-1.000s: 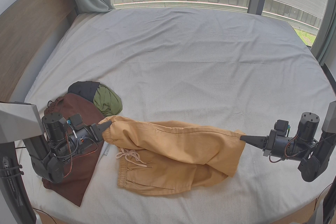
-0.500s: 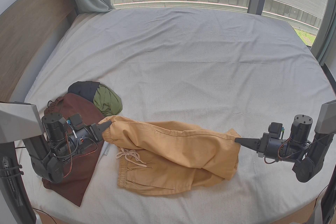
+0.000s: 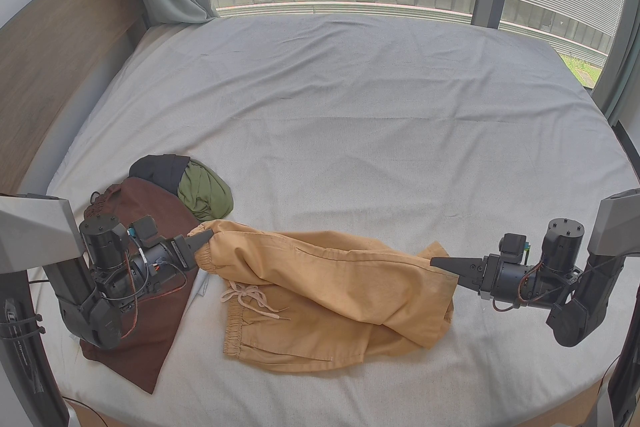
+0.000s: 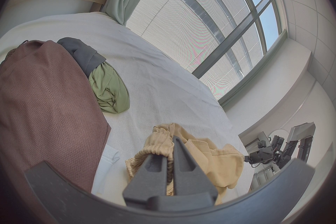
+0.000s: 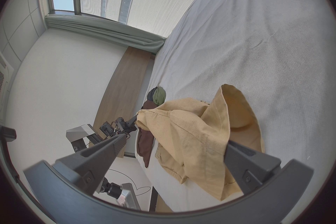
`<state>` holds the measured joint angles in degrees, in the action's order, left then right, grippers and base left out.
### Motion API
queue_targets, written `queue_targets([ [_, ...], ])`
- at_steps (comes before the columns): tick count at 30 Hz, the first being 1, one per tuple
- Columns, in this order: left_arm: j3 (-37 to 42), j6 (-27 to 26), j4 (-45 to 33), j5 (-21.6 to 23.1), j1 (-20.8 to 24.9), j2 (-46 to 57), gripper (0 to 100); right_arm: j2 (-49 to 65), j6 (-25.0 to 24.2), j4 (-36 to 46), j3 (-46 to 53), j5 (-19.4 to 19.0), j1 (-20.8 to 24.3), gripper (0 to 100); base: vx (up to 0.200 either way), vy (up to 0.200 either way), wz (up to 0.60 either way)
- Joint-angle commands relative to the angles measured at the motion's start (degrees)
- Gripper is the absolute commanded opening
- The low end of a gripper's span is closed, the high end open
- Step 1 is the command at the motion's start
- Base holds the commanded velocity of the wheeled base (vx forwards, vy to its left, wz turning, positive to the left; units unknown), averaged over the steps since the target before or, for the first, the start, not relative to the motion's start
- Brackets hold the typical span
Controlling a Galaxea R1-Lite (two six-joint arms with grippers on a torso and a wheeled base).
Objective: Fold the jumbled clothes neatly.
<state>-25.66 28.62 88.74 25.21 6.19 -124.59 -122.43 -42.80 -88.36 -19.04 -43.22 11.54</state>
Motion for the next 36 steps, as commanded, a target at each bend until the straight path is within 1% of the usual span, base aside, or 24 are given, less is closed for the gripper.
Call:
queue_targets([
  [1,0.00,0.03,0.03,0.01,0.05,-0.04,0,-0.97,0.00,-0.06,-0.56,-0.03,0.23,100,0.000,0.000,0.00],
  [11,0.17,0.03,-0.05,0.01,0.22,0.05,0,-1.32,-0.09,-0.06,-2.23,0.33,2.43,100,0.000,0.000,0.00],
  [15,0.09,0.03,0.03,0.01,0.22,-0.04,0,-2.55,-0.09,-0.06,-3.46,1.73,3.22,100,0.000,0.000,0.00],
  [23,0.09,0.03,0.03,0.01,0.31,0.13,0,-2.81,-0.09,-0.06,-4.25,2.61,5.07,100,0.000,0.000,0.00],
  [26,0.09,0.03,0.03,0.01,0.31,0.13,0,-2.73,-0.27,-0.15,-5.13,4.63,5.86,100,0.000,0.000,0.00],
  [32,0.09,-2.34,0.03,0.10,0.22,-0.22,0,-2.73,-0.18,-0.15,-5.22,5.07,6.03,100,0.000,0.000,0.00],
  [36,0.09,-2.43,0.03,0.10,0.22,-0.22,0,-2.73,-0.18,-0.15,-5.48,5.33,5.95,100,0.000,0.000,0.00],
])
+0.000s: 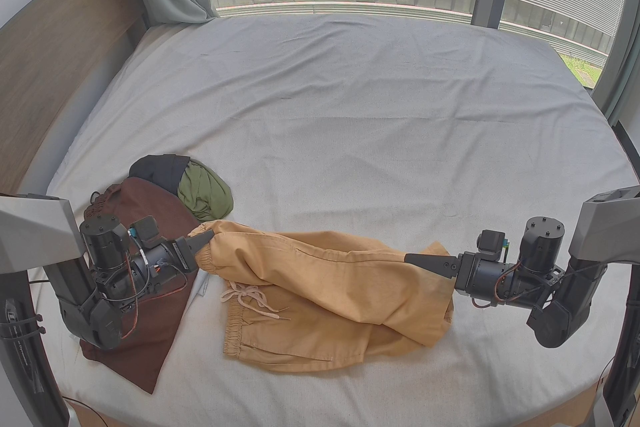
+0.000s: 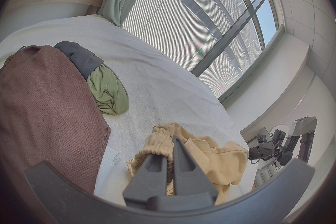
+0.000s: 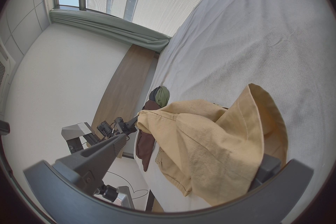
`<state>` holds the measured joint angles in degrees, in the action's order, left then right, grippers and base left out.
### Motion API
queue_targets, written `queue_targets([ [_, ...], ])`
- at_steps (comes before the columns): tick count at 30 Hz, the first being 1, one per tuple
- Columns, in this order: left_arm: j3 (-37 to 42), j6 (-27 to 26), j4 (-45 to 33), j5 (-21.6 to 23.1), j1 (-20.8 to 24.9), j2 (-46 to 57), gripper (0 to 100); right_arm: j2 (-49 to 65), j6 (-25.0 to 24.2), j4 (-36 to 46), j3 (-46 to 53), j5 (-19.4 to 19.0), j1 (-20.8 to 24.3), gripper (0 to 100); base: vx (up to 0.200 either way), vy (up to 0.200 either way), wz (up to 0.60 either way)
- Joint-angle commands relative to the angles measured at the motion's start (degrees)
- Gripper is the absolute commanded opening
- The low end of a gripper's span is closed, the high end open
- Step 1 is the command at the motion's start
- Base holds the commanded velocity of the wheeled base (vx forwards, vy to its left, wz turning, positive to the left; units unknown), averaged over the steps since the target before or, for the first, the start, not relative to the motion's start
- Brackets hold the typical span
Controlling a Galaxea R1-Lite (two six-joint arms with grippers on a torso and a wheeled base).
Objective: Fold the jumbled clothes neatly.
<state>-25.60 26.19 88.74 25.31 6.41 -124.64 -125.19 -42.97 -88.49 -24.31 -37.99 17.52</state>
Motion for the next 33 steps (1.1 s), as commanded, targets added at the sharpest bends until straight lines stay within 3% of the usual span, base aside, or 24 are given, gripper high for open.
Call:
queue_targets([
  [1,0.02,0.01,0.03,0.00,0.00,-0.17,0,-0.06,-0.01,-0.01,-0.21,0.54,-0.03,0,0.000,0.000,0.00],
  [6,0.02,0.01,-0.05,0.00,0.00,-0.17,0,-0.85,-0.01,-0.01,-0.74,2.57,0.24,0,0.000,0.000,0.00],
  [27,-0.24,-0.26,0.03,2.11,-0.17,1.85,0,3.19,1.05,-0.01,0.23,2.74,-0.03,0,0.000,0.000,0.00],
  [33,-0.77,-4.39,0.03,2.20,-0.44,1.77,0,4.95,1.14,-0.01,0.75,2.74,0.15,0,0.000,0.000,0.00],
])
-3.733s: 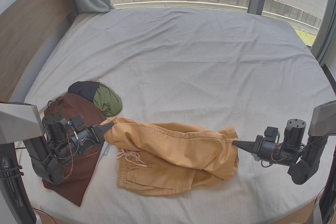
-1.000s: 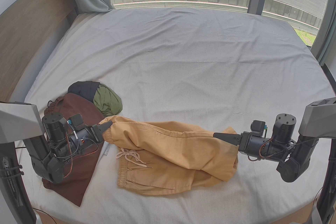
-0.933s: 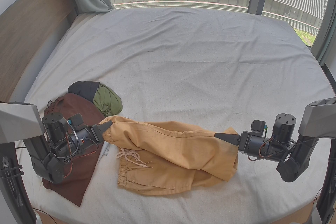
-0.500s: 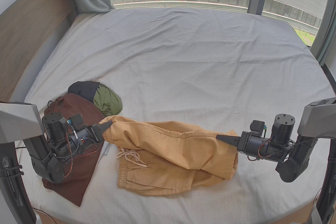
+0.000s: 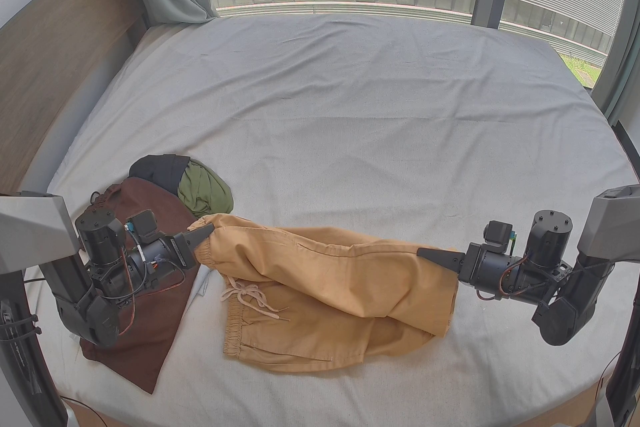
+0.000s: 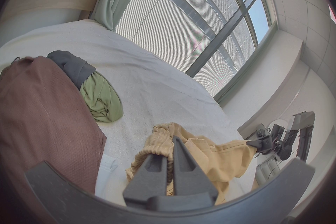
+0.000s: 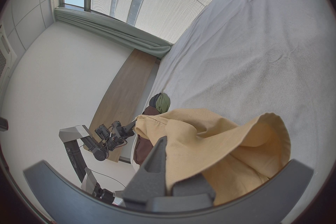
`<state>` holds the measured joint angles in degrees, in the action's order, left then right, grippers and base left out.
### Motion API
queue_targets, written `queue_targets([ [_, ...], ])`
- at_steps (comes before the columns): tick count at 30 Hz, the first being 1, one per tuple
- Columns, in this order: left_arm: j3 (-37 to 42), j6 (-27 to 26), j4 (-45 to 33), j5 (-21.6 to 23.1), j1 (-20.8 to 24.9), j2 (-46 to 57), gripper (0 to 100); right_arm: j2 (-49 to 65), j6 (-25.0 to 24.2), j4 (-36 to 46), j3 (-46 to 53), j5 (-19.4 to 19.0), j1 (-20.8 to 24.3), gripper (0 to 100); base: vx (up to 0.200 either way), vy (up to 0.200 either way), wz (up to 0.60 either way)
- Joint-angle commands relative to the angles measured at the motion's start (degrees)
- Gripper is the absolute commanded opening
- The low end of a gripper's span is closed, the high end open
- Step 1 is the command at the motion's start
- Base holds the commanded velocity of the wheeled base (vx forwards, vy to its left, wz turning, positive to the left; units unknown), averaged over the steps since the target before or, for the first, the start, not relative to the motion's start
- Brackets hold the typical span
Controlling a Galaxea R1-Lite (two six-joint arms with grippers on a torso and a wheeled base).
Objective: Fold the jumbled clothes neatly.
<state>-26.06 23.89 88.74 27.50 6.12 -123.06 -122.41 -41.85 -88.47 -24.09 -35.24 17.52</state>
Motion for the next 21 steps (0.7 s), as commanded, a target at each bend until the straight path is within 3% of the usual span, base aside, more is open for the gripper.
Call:
queue_targets([
  [1,-0.22,-2.89,0.03,0.01,-0.06,0.19,0,2.70,0.01,0.05,0.80,0.00,0.15,0,0.000,0.000,0.00],
  [17,-1.71,-5.88,0.03,1.85,-0.14,0.37,0,6.83,0.19,0.05,1.32,-0.09,0.06,0,0.000,0.000,0.00],
  [21,-2.50,-6.93,0.03,2.12,-0.23,0.37,0,6.83,2.39,0.05,1.76,0.00,-0.03,0,0.000,0.000,0.00],
])
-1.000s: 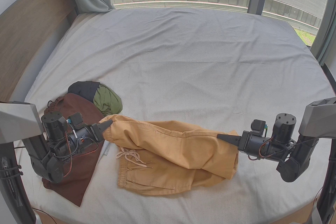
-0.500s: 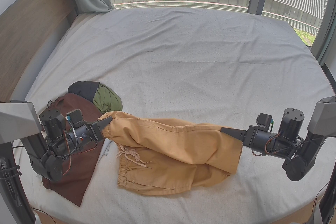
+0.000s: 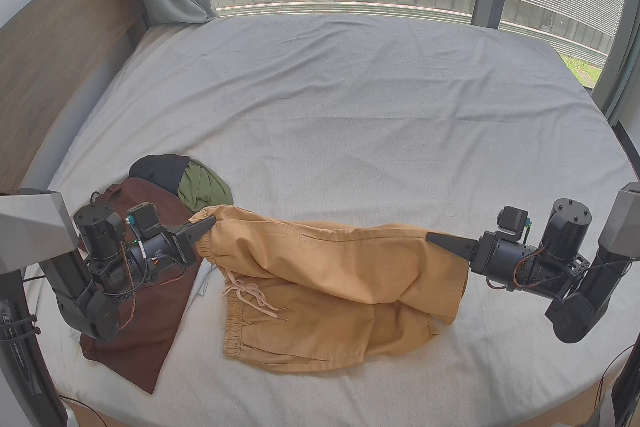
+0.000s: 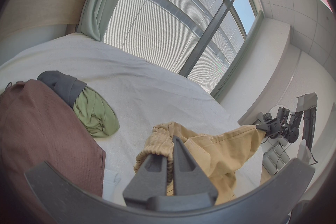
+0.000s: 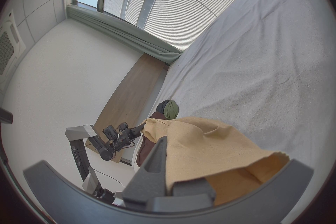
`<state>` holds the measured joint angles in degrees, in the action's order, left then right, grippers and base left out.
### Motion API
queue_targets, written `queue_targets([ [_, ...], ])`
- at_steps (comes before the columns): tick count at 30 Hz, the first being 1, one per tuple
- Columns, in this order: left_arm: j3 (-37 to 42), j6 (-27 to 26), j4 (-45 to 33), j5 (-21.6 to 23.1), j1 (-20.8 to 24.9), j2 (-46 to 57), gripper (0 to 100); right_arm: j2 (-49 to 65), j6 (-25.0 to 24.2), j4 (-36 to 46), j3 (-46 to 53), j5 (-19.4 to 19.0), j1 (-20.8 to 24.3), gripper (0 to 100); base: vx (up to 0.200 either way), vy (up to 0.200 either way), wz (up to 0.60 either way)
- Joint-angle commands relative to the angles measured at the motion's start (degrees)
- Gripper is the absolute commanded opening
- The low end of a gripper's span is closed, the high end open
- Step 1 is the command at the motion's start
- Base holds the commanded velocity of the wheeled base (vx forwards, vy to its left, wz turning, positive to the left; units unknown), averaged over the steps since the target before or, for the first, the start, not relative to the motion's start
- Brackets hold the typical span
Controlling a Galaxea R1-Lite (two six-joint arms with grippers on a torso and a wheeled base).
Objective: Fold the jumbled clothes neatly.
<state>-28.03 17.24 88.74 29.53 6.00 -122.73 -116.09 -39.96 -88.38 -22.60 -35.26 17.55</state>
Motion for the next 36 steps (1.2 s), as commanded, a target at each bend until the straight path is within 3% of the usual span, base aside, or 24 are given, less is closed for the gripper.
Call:
queue_targets([
  [1,-1.07,-0.89,0.03,0.09,-0.11,0.13,0,0.51,2.78,-0.04,0.45,0.10,-0.15,0,0.000,0.000,0.00],
  [5,-1.68,-1.07,0.03,0.09,-0.11,0.04,0,0.87,4.63,-0.04,0.45,0.27,-0.06,0,0.000,0.000,0.00],
  [28,-3.26,-1.94,0.03,2.47,-0.55,5.49,0,6.14,4.54,0.05,0.01,0.36,-0.42,0,0.000,0.000,0.00],
  [36,-4.32,-2.12,0.12,2.55,-0.90,6.10,0,6.49,4.54,0.05,-0.51,2.74,-0.50,0,0.000,0.000,0.00],
])
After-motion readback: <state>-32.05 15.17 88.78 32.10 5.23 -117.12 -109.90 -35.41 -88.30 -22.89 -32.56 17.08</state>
